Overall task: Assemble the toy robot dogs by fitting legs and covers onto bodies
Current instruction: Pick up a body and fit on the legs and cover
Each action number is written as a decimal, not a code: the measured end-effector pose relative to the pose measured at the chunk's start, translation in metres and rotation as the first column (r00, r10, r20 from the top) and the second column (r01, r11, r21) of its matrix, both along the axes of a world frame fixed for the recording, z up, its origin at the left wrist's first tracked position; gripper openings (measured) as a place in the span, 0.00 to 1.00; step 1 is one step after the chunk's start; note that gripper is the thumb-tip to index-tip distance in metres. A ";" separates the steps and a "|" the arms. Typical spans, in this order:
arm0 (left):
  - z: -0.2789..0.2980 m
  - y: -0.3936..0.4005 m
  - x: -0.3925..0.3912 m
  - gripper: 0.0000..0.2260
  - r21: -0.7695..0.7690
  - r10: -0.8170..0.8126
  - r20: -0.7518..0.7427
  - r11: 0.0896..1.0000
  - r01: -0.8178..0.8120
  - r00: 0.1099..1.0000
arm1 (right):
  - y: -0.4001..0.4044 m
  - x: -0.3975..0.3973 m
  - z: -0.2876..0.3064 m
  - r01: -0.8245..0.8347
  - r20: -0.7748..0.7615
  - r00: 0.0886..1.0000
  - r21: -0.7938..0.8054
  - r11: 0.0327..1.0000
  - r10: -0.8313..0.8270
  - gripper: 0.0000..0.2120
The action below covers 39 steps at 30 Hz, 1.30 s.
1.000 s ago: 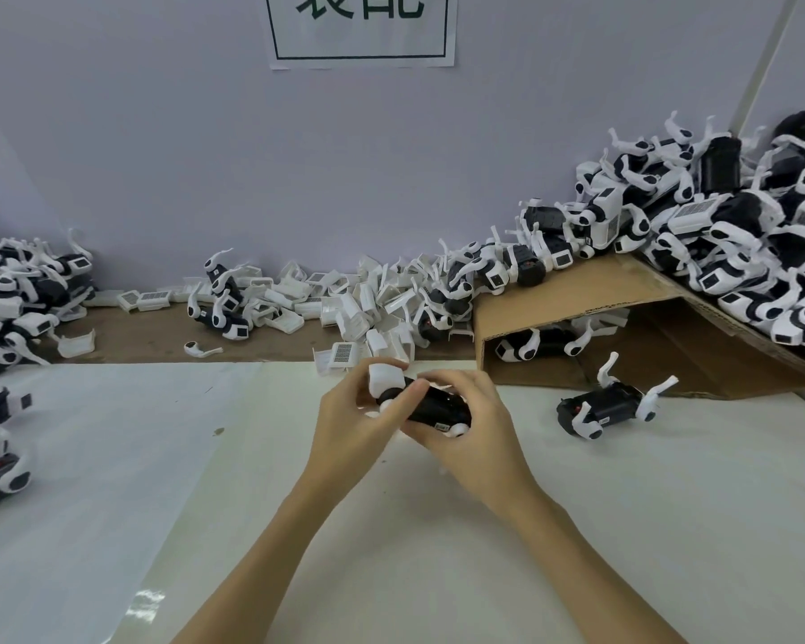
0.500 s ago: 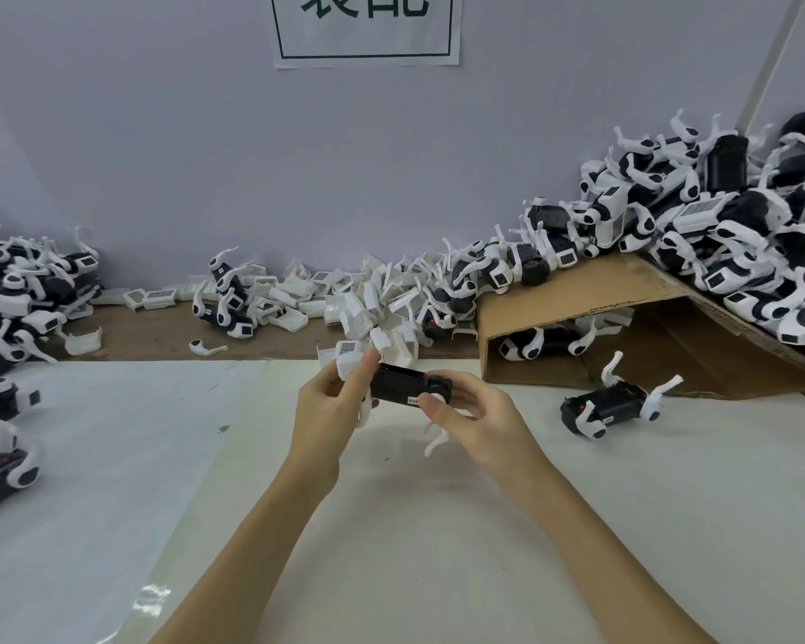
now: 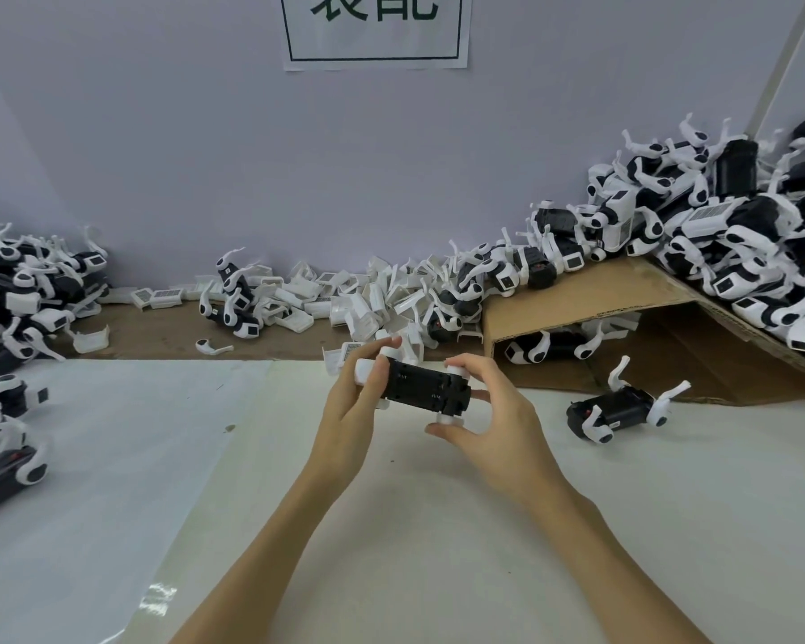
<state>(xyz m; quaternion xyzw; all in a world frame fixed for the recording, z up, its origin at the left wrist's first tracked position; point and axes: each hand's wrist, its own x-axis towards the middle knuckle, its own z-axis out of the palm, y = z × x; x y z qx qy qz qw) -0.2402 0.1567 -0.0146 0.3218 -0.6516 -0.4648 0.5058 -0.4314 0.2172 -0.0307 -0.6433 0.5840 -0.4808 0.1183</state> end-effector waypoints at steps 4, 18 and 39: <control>-0.004 0.000 0.006 0.23 -0.065 0.006 0.105 0.998 0.001 0.994 | -0.001 0.003 -0.003 0.005 0.002 1.000 -0.006 1.000 -0.005 0.33; -0.003 -0.032 0.041 0.19 0.131 0.389 -0.151 0.919 -0.372 0.909 | -0.008 0.056 -0.005 -0.211 0.256 0.951 0.134 0.968 0.172 0.24; 0.000 -0.025 0.024 0.29 0.200 0.345 -0.065 0.924 -0.326 0.936 | -0.023 0.001 0.006 0.224 0.346 0.916 -0.015 0.975 -0.205 0.08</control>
